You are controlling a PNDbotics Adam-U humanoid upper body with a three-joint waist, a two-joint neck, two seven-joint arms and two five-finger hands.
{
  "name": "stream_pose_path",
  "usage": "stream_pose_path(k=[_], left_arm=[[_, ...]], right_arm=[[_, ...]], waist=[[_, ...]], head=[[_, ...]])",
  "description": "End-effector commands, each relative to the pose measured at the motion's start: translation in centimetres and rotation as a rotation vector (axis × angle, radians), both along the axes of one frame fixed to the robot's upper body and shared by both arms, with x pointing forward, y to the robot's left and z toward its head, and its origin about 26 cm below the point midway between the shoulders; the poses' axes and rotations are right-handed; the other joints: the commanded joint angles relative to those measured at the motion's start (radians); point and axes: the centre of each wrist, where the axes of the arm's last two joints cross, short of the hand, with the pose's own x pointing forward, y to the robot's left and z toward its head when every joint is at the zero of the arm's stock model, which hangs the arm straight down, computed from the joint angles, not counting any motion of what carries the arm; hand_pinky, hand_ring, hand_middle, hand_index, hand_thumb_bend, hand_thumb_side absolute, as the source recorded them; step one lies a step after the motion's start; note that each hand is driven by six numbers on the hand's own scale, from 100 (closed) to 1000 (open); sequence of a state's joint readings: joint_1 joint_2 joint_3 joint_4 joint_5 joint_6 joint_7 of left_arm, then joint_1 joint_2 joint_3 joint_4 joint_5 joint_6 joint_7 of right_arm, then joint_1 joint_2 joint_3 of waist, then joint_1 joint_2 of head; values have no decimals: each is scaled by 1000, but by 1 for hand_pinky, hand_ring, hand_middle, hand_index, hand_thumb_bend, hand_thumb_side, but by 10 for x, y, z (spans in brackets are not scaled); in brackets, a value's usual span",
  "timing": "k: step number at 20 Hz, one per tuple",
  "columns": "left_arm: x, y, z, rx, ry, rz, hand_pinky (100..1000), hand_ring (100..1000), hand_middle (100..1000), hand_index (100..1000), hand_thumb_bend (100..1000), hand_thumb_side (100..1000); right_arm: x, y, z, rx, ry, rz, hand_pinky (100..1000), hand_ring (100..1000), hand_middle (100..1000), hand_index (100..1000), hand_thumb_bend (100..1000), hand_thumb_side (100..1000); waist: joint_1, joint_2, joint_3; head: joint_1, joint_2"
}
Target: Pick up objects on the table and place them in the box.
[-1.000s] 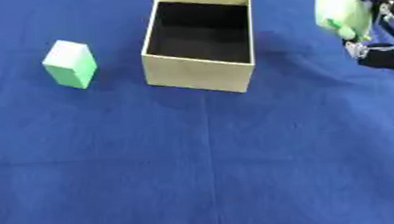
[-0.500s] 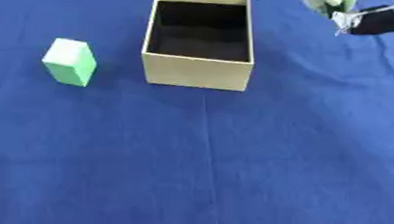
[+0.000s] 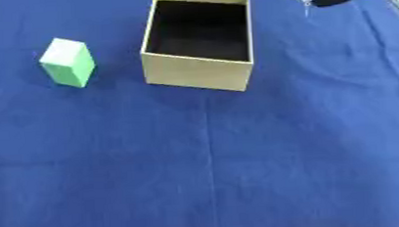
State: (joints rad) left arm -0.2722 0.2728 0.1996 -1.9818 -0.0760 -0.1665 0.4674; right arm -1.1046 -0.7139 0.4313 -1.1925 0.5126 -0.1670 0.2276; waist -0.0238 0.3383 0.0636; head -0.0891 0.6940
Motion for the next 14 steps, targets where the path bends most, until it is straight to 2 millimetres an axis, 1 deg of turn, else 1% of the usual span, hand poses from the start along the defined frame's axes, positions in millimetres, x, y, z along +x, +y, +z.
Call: stream_pose_path(k=[1, 6, 7, 11, 12, 14], left_arm=[[-2, 0, 10, 30, -29, -12, 773, 646, 613, 757, 228, 929], [-1, -1, 12, 30, -33, -18, 773, 646, 613, 758, 228, 928], [-1, -1, 12, 30, -34, -18, 773, 646, 613, 757, 228, 929], [-1, -1, 12, 28, -34, -17, 773, 646, 613, 757, 227, 929], [-1, -1, 12, 27, -34, -17, 773, 646, 613, 757, 227, 929], [-1, 0, 12, 27, -34, -17, 773, 646, 613, 757, 226, 930]], right_arm=[[9, 1, 9, -38, -3, 2, 515, 541, 418, 480, 100, 292], [21, 11, 4, -88, 21, 28, 535, 551, 437, 499, 100, 301], [22, 12, 2, -97, 25, 29, 542, 555, 443, 505, 100, 289], [26, 11, -4, -136, 36, 40, 571, 571, 471, 536, 100, 390], [26, 11, -4, -146, 36, 42, 576, 575, 471, 542, 100, 402], [26, 11, -5, -167, 34, 43, 598, 590, 480, 582, 100, 465]], waist=[[0, -27, 5], [-3, -27, 14], [-3, -26, 15], [-4, -25, 16], [-4, -25, 16], [-4, -25, 16]], head=[[-8, -1], [-16, -6], [-17, -7], [-16, -7], [-16, -6], [-16, -4]])
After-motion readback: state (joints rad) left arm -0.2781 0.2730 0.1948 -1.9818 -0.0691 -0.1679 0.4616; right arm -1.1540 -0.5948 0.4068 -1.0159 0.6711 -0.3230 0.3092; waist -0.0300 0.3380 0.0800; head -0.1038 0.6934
